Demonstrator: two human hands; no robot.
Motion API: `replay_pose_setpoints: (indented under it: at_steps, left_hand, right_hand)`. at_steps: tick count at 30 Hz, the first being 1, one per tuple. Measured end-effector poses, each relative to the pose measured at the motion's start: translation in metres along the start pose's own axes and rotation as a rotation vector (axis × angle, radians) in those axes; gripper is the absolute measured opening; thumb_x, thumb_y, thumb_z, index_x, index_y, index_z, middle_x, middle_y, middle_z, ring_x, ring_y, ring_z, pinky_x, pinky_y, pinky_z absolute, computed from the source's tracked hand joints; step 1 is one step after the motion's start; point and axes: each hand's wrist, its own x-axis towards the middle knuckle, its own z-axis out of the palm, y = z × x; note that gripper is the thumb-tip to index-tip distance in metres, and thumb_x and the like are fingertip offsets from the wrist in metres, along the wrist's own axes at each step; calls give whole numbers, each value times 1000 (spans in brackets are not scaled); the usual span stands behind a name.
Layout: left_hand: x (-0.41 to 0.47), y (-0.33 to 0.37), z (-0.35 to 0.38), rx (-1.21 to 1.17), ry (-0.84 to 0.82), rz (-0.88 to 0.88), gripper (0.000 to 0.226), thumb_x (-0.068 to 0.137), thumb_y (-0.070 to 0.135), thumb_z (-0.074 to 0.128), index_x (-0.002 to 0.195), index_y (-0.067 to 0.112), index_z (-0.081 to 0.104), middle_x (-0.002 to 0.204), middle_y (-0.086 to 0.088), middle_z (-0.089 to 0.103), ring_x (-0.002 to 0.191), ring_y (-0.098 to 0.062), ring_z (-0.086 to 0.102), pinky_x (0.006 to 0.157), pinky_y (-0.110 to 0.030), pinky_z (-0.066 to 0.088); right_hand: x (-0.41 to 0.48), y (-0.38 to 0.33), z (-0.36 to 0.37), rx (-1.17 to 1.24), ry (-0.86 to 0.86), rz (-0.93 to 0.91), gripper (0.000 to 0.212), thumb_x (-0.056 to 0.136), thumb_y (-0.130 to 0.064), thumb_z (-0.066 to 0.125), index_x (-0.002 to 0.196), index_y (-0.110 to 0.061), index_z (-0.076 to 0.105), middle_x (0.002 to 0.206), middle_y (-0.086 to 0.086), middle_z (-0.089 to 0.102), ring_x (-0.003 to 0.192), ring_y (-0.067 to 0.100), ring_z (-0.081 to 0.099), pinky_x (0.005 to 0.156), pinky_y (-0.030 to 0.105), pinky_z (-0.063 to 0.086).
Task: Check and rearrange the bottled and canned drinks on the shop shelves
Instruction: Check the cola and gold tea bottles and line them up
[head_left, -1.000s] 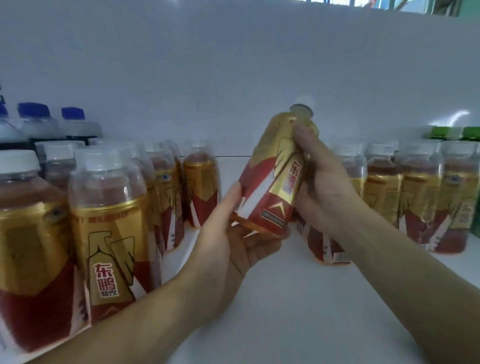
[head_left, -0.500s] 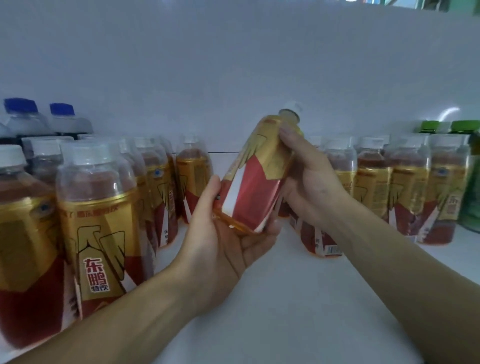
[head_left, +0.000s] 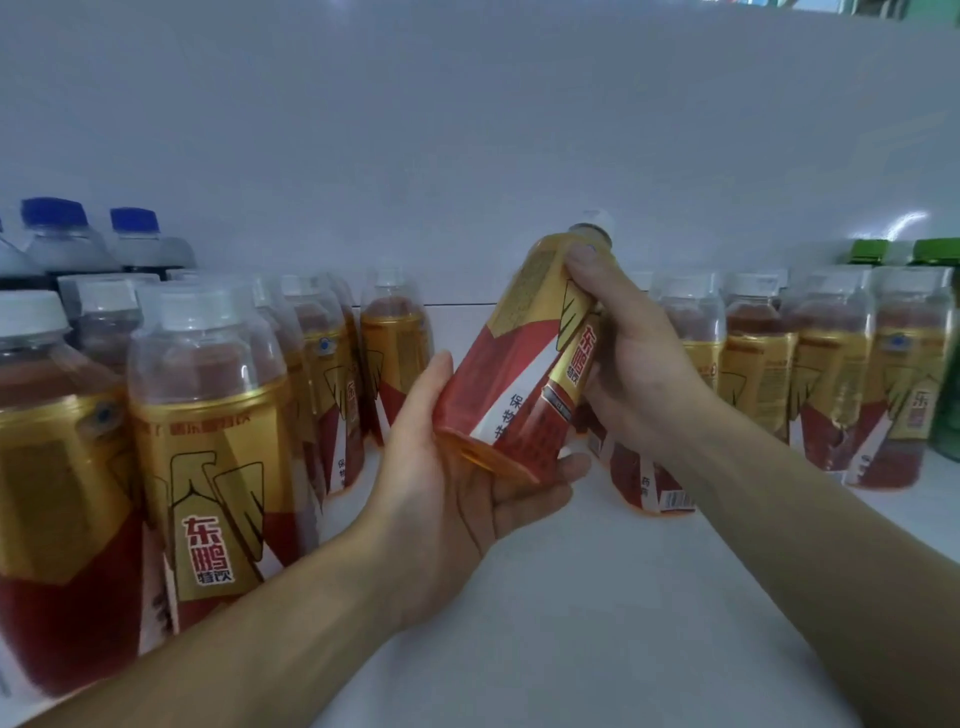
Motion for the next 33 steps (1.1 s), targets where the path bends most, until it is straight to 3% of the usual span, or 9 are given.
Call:
replay_pose_setpoints:
  at_steps: [3,5,9,14,18,20,23,30,33]
  left_hand:
    - [-1,0,4,65,35,95,53,86,65,48,105,25,76,104,-5,77,93,-23,74,78,-41,59]
    - [-2,0,4,112,47,144,46,81,60,53,104,26,75,98,-2,78,85,-17,74,72,-36,58]
    - [0,2,0,6,25,2,57,93,59,45,95,14,80,95,-17,75,68,-28,71,57,-33,61]
    - [-1,4,7,108,59,-2,59,92,64,40,112,20,74,104,-12,76,85,-26,75,72,-38,60]
    - [-7,10,0,-4,-24,99,49,107,32,33,133,-2,58,136,-27,58,72,-22,70,60,-21,56]
    - [-2,10,3,117,-20,41,54,100,47,42,116,6,72,115,-23,70,82,-29,72,70,-34,60]
    - [-9,4,2,-32,-50,-80,73,90,68,39,93,8,80,96,-19,74,72,-29,72,66,-36,61]
    - [-6,3,8,206,38,135,49,86,63,47,108,28,72,101,-1,77,94,-19,74,87,-48,59]
    - [-7,5,8,213,64,120,50,79,63,54,102,24,75,94,-4,78,82,-21,75,72,-44,60]
  right_hand:
    - [-1,1,1,-91,51,-30,67,78,-41,79,130,-6,55,88,8,72,77,25,73,76,41,59]
    - [-2,2,2,-141,85,-52,70,73,-45,84,126,-9,57,87,8,73,77,25,73,77,43,59]
    - [-2,-1,3,-16,-4,8,64,76,-44,78,125,-7,58,101,12,70,89,28,71,94,50,57]
    - [0,-1,-2,-175,51,14,67,73,-50,80,123,-9,60,107,18,71,96,36,71,98,61,52]
    - [-2,1,-1,-381,97,-69,71,66,-54,86,122,-18,61,100,6,76,89,27,76,87,49,60]
    - [-3,-1,1,-351,7,-36,69,69,-55,80,124,-19,59,94,-3,76,86,18,75,78,36,59]
    - [-6,-3,2,-308,-108,17,60,85,-51,70,129,-13,56,94,-2,75,86,16,75,72,28,58]
    - [-11,-1,8,-547,83,-133,81,55,-57,77,128,-31,54,113,-8,70,98,10,72,85,34,61]
    - [-9,2,9,-475,10,-49,77,69,-59,80,133,-25,52,112,-2,72,95,15,74,88,40,60]
